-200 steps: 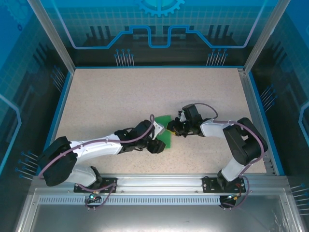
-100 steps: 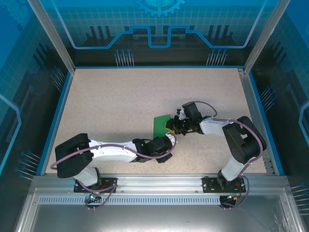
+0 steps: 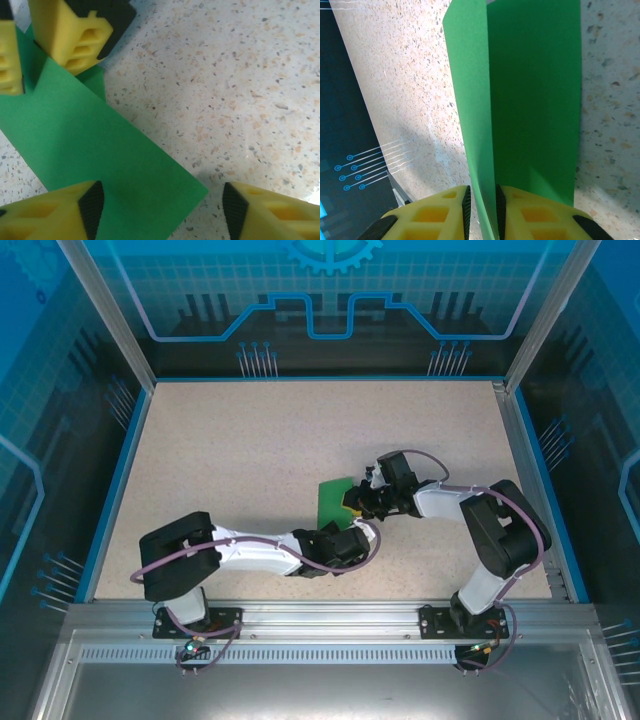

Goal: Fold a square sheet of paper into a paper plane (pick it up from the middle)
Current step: Third fold the triangle at the center of the table.

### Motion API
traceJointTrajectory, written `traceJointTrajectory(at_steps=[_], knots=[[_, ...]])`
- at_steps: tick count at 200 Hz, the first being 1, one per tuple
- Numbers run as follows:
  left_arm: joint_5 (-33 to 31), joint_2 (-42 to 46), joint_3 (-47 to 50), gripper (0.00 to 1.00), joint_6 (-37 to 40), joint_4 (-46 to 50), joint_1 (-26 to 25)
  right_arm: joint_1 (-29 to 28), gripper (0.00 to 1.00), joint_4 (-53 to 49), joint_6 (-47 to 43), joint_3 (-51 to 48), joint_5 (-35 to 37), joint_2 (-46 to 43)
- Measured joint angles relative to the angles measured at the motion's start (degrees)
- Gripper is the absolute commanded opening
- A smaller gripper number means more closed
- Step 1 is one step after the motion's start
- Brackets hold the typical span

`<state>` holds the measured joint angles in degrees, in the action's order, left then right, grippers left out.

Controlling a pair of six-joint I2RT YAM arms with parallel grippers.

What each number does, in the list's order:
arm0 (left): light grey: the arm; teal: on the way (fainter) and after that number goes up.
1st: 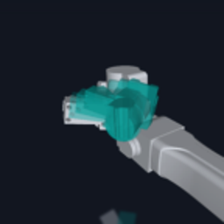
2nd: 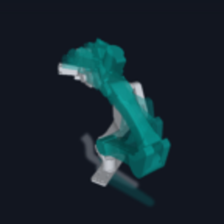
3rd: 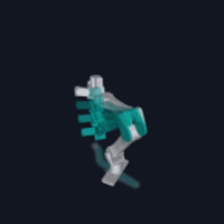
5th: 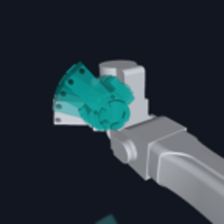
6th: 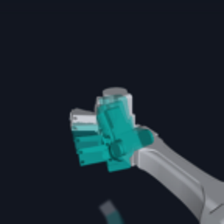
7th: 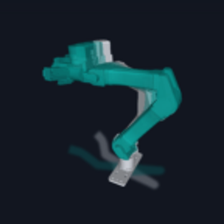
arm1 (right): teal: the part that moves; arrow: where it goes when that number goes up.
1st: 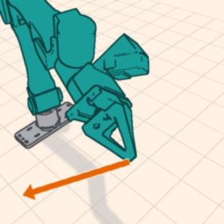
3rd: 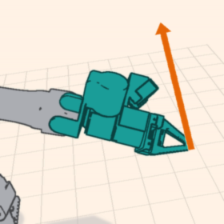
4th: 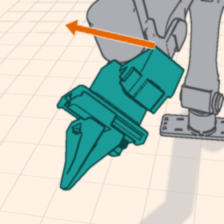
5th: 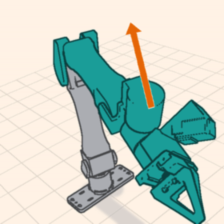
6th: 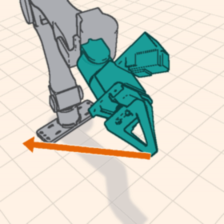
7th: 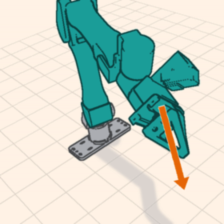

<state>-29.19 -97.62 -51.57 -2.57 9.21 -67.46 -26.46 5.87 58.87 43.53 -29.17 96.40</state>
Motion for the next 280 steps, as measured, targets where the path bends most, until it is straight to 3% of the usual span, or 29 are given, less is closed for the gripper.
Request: traceJointTrajectory(at_steps=[85,136,176,229,280], knots=[[-1.6,2.99,0.0,0.0,-0.72,-0.04,0.02,0.39,0.24,-3.15,-1.75,0.94,0.44,0.0],[3.19,5.01,0.11,0.0,-2.45,-0.07,2.8,0.7,0.3,-6.73,-3.65,1.53,1.57,-0.22],[17.31,8.17,2.54,0.0,-5.79,-0.68,11.19,1.95,0.36,-13.79,-7.63,2.58,5.51,-4.33],[38.47,8.87,5.25,0.0,-10.97,-4.9,21.86,3.61,0.17,-16.98,-12.48,5.01,6.43,-7.72],[49.11,8.85,7.06,0.0,-14.03,-7.45,26.69,2.45,0.12,-17.53,-14.58,14.36,3.5,0.83]])
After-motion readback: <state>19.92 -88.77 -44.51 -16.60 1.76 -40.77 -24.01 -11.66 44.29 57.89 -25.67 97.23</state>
